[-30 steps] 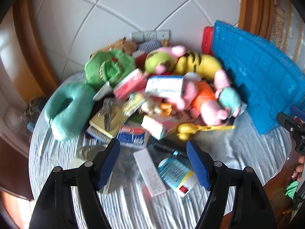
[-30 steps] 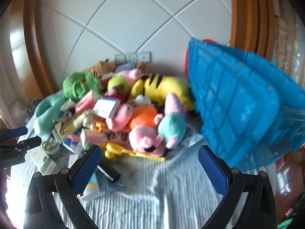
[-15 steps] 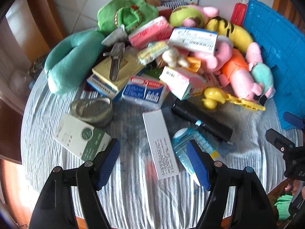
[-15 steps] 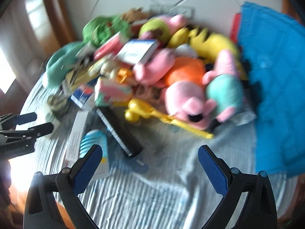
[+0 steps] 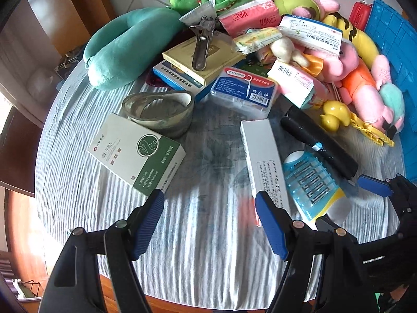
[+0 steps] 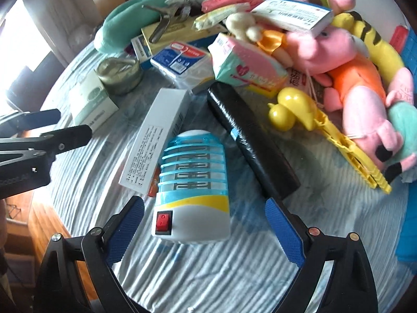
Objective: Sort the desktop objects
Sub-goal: 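Grasp the long white box with left gripper while right grasps the blue-white bug zapper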
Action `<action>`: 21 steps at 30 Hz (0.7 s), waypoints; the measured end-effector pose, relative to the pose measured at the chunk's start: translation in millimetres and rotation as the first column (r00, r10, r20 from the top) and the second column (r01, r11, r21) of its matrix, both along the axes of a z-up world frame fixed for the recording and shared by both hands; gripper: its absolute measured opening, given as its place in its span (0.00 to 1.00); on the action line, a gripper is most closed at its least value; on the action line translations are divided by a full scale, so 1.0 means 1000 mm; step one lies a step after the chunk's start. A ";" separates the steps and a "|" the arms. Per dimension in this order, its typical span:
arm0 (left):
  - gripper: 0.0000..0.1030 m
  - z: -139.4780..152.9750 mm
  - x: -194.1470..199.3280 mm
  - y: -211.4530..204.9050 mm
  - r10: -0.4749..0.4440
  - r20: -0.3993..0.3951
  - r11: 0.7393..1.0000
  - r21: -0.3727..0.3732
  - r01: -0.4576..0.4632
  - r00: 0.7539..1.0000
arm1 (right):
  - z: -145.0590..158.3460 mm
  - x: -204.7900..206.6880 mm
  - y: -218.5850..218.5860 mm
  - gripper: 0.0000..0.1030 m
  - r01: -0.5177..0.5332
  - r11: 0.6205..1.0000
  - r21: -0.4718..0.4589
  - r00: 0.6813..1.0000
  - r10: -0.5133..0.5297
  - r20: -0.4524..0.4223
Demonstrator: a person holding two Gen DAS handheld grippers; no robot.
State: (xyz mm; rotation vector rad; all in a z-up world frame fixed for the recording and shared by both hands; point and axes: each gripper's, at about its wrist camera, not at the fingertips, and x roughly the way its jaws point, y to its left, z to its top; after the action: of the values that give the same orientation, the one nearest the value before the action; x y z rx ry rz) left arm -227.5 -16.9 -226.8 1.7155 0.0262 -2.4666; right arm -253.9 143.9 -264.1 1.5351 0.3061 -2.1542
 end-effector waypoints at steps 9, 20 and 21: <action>0.70 -0.025 -0.019 0.016 -0.050 0.036 0.998 0.033 0.049 0.998 | -0.011 -0.010 0.016 0.64 0.053 0.999 0.007 0.999 -0.053 0.012; 0.72 -0.069 -0.050 0.052 -0.085 0.117 0.995 0.068 0.077 0.989 | -0.008 -0.016 0.059 0.64 0.102 0.994 -0.030 0.994 -0.101 0.029; 0.72 -0.071 -0.050 0.051 -0.078 0.116 0.994 0.079 0.069 0.990 | -0.008 -0.017 0.060 0.64 0.101 0.994 -0.033 0.995 -0.100 0.030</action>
State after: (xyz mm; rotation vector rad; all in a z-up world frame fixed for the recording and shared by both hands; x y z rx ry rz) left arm -277.8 34.3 -297.6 1.9253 0.0449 -2.4385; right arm -270.5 204.2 -272.5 1.5908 0.1844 -2.2006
